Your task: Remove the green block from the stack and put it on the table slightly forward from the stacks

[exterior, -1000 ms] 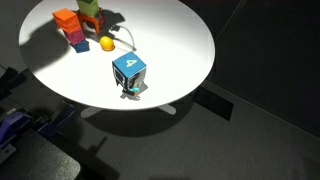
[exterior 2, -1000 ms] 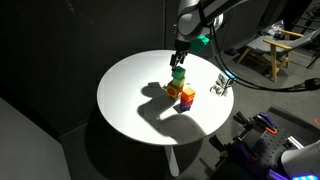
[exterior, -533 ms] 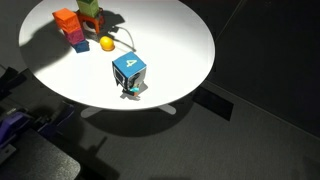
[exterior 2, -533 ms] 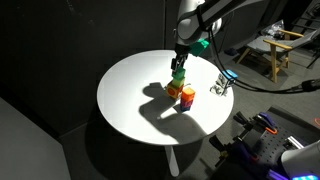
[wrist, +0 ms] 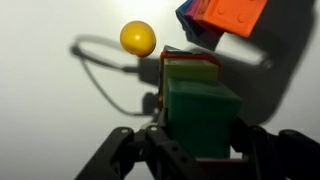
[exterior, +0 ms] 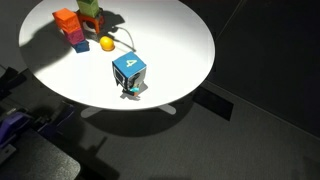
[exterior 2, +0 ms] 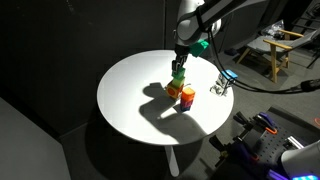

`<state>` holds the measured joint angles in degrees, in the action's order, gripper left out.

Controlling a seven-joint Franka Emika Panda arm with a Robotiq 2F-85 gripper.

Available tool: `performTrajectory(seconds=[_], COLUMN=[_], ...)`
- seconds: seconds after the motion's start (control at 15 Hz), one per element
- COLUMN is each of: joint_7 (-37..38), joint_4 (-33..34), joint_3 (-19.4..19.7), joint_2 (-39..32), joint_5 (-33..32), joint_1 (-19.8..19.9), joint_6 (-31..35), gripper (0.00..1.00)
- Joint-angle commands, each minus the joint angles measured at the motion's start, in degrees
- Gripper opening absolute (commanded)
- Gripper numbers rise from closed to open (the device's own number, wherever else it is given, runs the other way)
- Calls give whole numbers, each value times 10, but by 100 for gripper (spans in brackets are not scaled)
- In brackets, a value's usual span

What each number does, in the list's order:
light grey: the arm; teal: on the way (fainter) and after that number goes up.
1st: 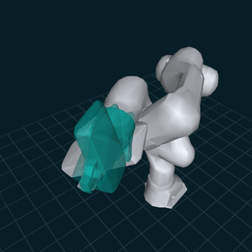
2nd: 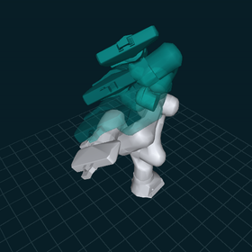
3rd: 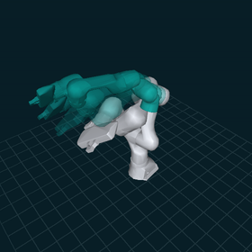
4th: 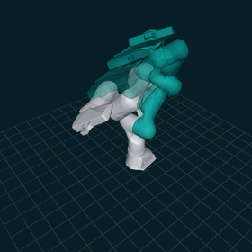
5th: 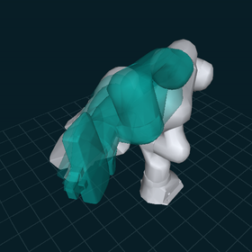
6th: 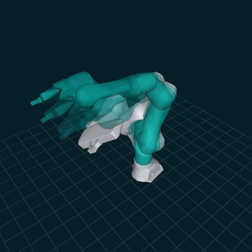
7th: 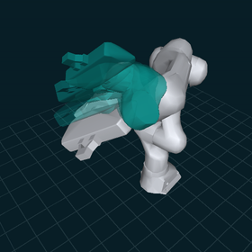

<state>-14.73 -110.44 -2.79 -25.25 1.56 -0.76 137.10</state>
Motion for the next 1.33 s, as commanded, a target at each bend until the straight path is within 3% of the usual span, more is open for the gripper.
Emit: performTrajectory(seconds=[0.0,0.4,1.27], joint_7=[8,18,-1], joint_4=[0,4,26], joint_3=[-2,9,31], joint_2=[21,31,15], joint_5=[-9,-8,7], joint_1=[5,10,69], joint_6=[-15,-24,-58], gripper=[27,27,27])
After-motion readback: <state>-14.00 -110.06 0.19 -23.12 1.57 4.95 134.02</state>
